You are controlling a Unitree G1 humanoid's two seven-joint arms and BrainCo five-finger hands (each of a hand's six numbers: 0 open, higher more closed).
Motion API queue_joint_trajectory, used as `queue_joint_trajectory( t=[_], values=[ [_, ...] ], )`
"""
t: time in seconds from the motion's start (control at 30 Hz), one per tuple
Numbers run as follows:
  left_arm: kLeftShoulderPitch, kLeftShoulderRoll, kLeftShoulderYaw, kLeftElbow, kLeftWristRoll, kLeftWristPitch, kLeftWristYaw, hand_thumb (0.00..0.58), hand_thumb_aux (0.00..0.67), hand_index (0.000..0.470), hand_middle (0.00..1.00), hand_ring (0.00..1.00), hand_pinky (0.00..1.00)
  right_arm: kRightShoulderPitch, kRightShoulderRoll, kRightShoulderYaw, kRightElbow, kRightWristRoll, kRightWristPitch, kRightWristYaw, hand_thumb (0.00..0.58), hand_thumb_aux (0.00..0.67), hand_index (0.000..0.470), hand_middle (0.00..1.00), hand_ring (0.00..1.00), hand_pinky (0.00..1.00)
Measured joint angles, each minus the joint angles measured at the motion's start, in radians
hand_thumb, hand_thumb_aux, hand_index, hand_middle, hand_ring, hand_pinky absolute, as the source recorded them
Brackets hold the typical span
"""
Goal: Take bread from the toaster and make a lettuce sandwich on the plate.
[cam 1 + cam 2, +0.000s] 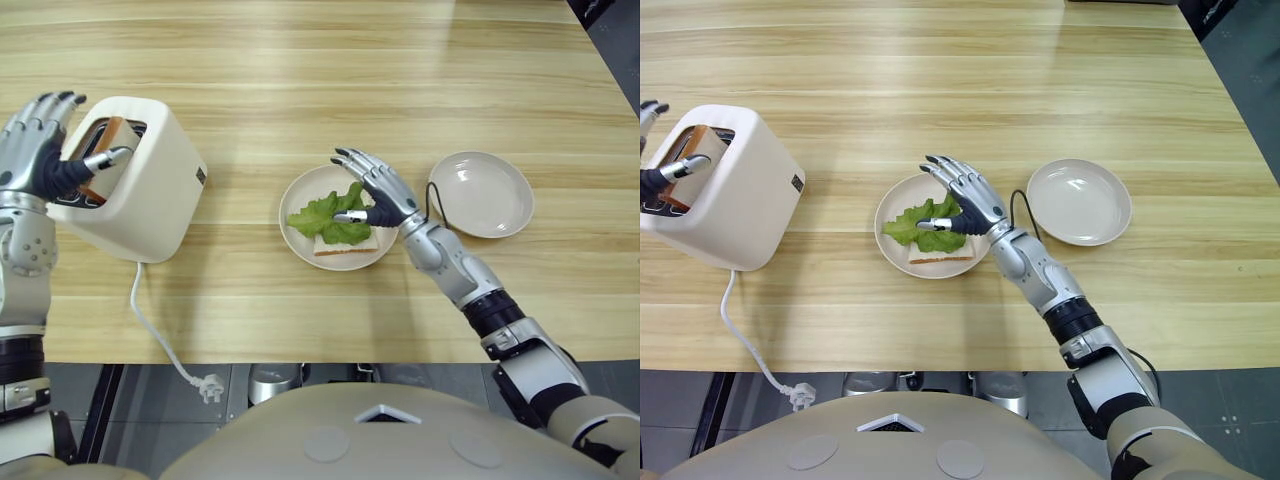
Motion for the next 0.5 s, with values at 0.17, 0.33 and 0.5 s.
queue_joint_trajectory(
  t=[0.17, 0.33, 0.5],
  values=[
    [-0.008, 0.000, -0.035, 0.022, 0.000, -0.003, 0.002, 0.580, 0.670, 0.460, 0.00, 0.00, 0.00, 0.000, -0.004, -0.022, -0.005, 0.003, -0.002, -0.017, 0.000, 0.000, 0.000, 0.00, 0.00, 0.00],
    [-0.015, 0.006, -0.034, 0.038, -0.013, -0.013, 0.007, 0.580, 0.670, 0.460, 0.00, 0.00, 0.00, 0.001, -0.004, -0.038, -0.017, 0.003, -0.005, -0.027, 0.000, 0.000, 0.000, 0.00, 0.00, 0.00],
    [-0.017, -0.006, -0.007, 0.016, -0.078, -0.078, 0.050, 0.580, 0.670, 0.460, 1.00, 1.00, 1.00, 0.001, -0.004, -0.046, -0.017, 0.003, -0.011, -0.035, 0.000, 0.000, 0.000, 0.00, 0.00, 0.00]
  ],
)
